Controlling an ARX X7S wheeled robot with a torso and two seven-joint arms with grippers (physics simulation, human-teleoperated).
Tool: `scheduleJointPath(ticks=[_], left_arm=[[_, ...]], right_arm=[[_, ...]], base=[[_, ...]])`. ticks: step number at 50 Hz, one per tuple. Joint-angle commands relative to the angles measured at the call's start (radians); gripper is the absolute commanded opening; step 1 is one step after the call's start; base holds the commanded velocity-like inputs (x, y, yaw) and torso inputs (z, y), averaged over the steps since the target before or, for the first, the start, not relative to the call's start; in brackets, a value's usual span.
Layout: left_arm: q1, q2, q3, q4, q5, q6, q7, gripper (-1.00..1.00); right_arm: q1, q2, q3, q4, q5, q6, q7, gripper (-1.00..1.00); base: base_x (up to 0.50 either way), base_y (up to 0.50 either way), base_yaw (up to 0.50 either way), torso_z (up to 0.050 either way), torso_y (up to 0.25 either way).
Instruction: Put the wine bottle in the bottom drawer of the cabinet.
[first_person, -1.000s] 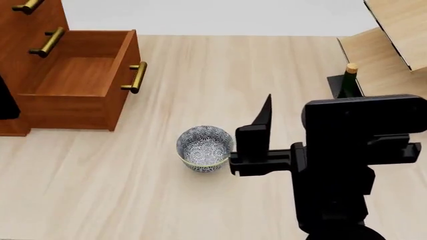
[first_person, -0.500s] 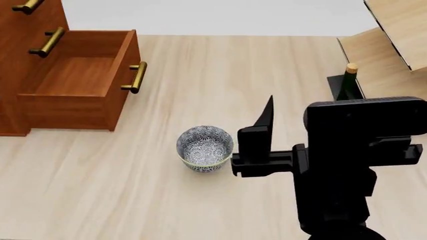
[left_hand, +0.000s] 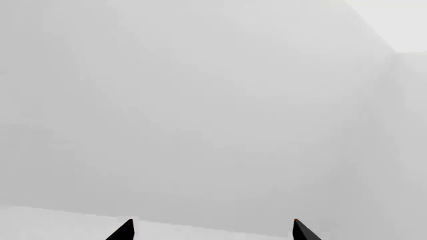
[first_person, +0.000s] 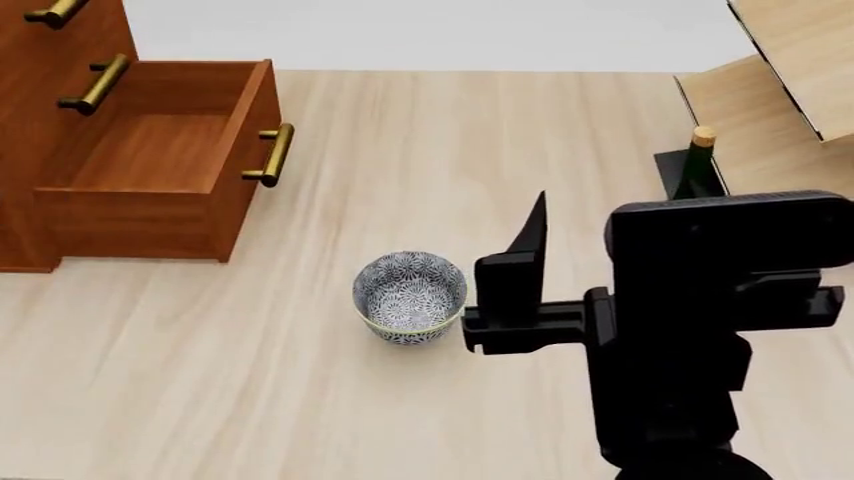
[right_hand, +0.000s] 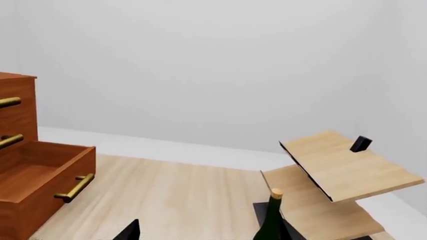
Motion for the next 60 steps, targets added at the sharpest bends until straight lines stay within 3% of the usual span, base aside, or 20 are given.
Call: scheduleJointPath(ticks=[1, 3, 6, 16, 27, 40, 46, 55, 60], left_arm=[[-0.01, -0.064, -0.022, 0.037, 0.149, 0.247, 0.002, 1.0], [0.067, -0.034, -0.071, 0.03, 0.202, 0.346, -0.005, 1.0], [0.001, -0.059, -0.07, 0.006, 0.186, 0.305, -0.013, 1.0], [0.027, -0.075, -0.073, -0.026, 0.294, 0.631, 0.05, 1.0], [0.016, -0.055, -0.119, -0.027, 0.296, 0.604, 0.006, 1.0], [-0.004, -0.068, -0.119, -0.192, 0.32, 0.742, 0.055, 1.0], [-0.02, -0.057, -0.148, -0.227, 0.287, 0.698, 0.043, 1.0], [-0.031, -0.074, -0.114, -0.285, 0.381, 0.763, 0.022, 1.0], [-0.023, -0.058, -0.138, -0.29, 0.335, 0.8, 0.05, 1.0]], right_arm=[[-0.003, 0.004, -0.009, 0.023, 0.001, -0.02, 0.001, 1.0], [0.001, 0.004, -0.011, 0.023, 0.001, -0.017, 0.003, 1.0], [0.009, 0.002, -0.014, 0.023, 0.003, -0.01, 0.006, 1.0], [0.002, 0.006, -0.023, 0.047, 0.0, -0.031, 0.011, 1.0], [0.006, 0.009, -0.032, 0.046, 0.004, -0.028, 0.016, 1.0], [0.001, 0.011, -0.031, 0.054, 0.005, -0.038, 0.024, 1.0], [0.011, 0.016, -0.038, 0.05, 0.01, -0.028, 0.024, 1.0], [0.016, 0.017, -0.047, 0.05, 0.012, -0.032, 0.028, 1.0], [0.013, 0.016, -0.044, 0.049, 0.015, -0.032, 0.031, 1.0]], base=[[0.0, 0.0, 0.0, 0.0, 0.0], [0.0, 0.0, 0.0, 0.0, 0.0], [0.0, 0.0, 0.0, 0.0, 0.0], [0.0, 0.0, 0.0, 0.0, 0.0], [0.0, 0.0, 0.0, 0.0, 0.0], [0.0, 0.0, 0.0, 0.0, 0.0], [0.0, 0.0, 0.0, 0.0, 0.0], [0.0, 0.0, 0.0, 0.0, 0.0], [0.0, 0.0, 0.0, 0.0, 0.0]])
